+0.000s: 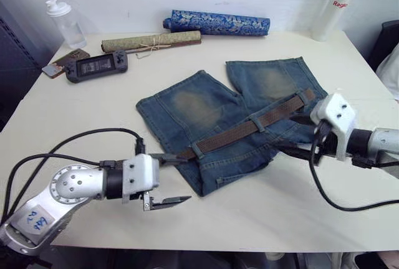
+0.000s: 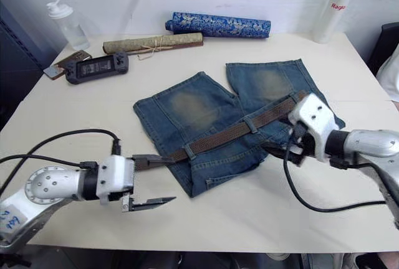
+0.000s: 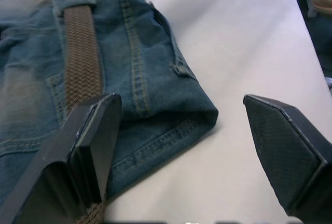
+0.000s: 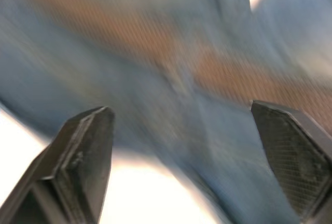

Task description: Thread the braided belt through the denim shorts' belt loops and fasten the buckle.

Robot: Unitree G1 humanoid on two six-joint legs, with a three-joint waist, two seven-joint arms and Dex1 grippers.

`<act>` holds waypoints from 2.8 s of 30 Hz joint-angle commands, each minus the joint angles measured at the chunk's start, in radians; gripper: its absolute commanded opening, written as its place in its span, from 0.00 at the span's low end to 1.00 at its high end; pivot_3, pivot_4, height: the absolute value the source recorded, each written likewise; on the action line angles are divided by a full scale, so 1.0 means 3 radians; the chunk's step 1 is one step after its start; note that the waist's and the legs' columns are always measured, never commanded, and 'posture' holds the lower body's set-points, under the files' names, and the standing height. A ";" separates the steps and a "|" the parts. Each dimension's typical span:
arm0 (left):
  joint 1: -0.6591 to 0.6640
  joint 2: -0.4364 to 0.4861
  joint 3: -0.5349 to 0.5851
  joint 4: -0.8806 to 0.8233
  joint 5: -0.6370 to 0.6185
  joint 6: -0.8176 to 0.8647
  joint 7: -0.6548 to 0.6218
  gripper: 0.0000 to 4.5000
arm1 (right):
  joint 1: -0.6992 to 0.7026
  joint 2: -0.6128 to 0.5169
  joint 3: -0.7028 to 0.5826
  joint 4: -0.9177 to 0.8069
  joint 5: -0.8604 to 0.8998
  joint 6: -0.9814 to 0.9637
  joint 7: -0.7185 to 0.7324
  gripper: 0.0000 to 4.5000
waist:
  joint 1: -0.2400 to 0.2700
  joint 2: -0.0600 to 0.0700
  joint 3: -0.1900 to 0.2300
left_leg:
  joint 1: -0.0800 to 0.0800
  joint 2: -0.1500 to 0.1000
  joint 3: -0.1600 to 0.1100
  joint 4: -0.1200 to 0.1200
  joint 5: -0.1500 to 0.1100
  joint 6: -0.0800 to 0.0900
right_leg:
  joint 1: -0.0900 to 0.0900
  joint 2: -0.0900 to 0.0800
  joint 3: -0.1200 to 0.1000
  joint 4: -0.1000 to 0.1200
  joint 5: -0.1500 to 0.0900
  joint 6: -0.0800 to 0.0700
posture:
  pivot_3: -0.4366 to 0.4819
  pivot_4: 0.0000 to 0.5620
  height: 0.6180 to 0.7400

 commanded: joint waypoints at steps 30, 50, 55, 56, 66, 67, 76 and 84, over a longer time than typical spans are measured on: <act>-0.1297 -0.0189 -0.0004 0.3041 0.1742 -0.2059 -0.0648 0.00 | -0.0323 0.1028 0.0545 -0.0707 -0.0472 0.0761 0.0479 0.01 | -0.0006 -0.0036 -0.0014 | 0.0009 0.0036 0.0007 0.0015 -0.0004 0.0003 | -0.0008 0.0018 -0.0006 0.0039 -0.0005 -0.0016 | 0.48 0.27 0.16; -0.2678 -0.0743 -0.0163 0.5370 0.2518 -0.3638 -0.0019 0.00 | -0.0668 0.1258 0.1077 0.0048 -0.1406 0.0322 0.0019 0.01 | 0.0027 -0.0049 -0.0021 | 0.0000 -0.0001 -0.0013 0.0015 0.0003 -0.0014 | -0.0006 0.0005 -0.0002 0.0033 0.0029 0.0056 | 0.48 0.27 0.16; -0.2775 -0.0807 -0.0108 0.5500 0.2435 -0.3707 -0.0092 0.00 | -0.0625 0.1324 0.0947 -0.0007 -0.1282 0.0377 0.0116 0.25 | 0.0035 -0.0049 -0.0021 | -0.0004 -0.0007 -0.0021 0.0014 0.0003 -0.0014 | -0.0005 0.0003 -0.0004 0.0028 0.0029 0.0057 | 0.48 0.27 0.16; -0.2770 -0.0822 -0.0064 0.5476 0.2335 -0.3677 -0.0186 0.08 | -0.0630 0.1326 0.0908 -0.0027 -0.1242 0.0394 0.0148 0.34 | 0.0040 -0.0050 -0.0021 | -0.0005 -0.0009 -0.0022 0.0014 0.0003 -0.0014 | -0.0005 0.0001 -0.0004 0.0028 0.0029 0.0058 | 0.48 0.27 0.16; -0.2253 -0.0524 0.0466 0.4122 0.0869 -0.2047 -0.1565 0.67 | -0.0683 0.1097 0.0001 -0.0529 -0.0270 0.1161 0.0699 0.98 | -0.0016 -0.0035 -0.0007 | -0.0011 -0.0009 -0.0031 0.0012 0.0003 -0.0014 | -0.0007 0.0001 -0.0008 0.0020 0.0029 0.0059 | 0.48 0.27 0.16; -0.2206 -0.0446 0.0533 0.3931 0.0687 -0.1650 -0.1711 0.67 | -0.0785 0.1045 -0.0151 -0.0517 -0.0036 0.1390 0.0822 0.98 | -0.0036 -0.0030 0.0001 | -0.0012 -0.0009 -0.0030 0.0012 0.0003 -0.0014 | -0.0008 0.0001 -0.0007 0.0019 0.0029 0.0059 | 0.48 0.27 0.16; -0.2659 -0.0460 0.0812 0.4442 0.0386 -0.0139 -0.1935 0.67 | -0.2357 0.1422 -0.0337 0.1280 0.0328 0.2466 0.0374 0.98 | -0.0107 -0.0023 0.0009 | 0.0000 -0.0006 -0.0033 -0.0003 0.0008 -0.0014 | -0.0008 0.0005 -0.0008 0.0024 0.0029 0.0056 | 0.48 0.27 0.16; -0.3104 -0.0800 0.0805 0.5605 0.0663 0.0378 -0.1710 0.67 | -0.3072 0.1728 -0.0123 0.3030 0.0065 0.2048 0.0300 0.98 | -0.0126 -0.0024 0.0009 | -0.0022 -0.0018 -0.0030 -0.0002 0.0016 -0.0029 | -0.0031 -0.0004 -0.0002 0.0019 0.0029 0.0057 | 0.48 0.27 0.16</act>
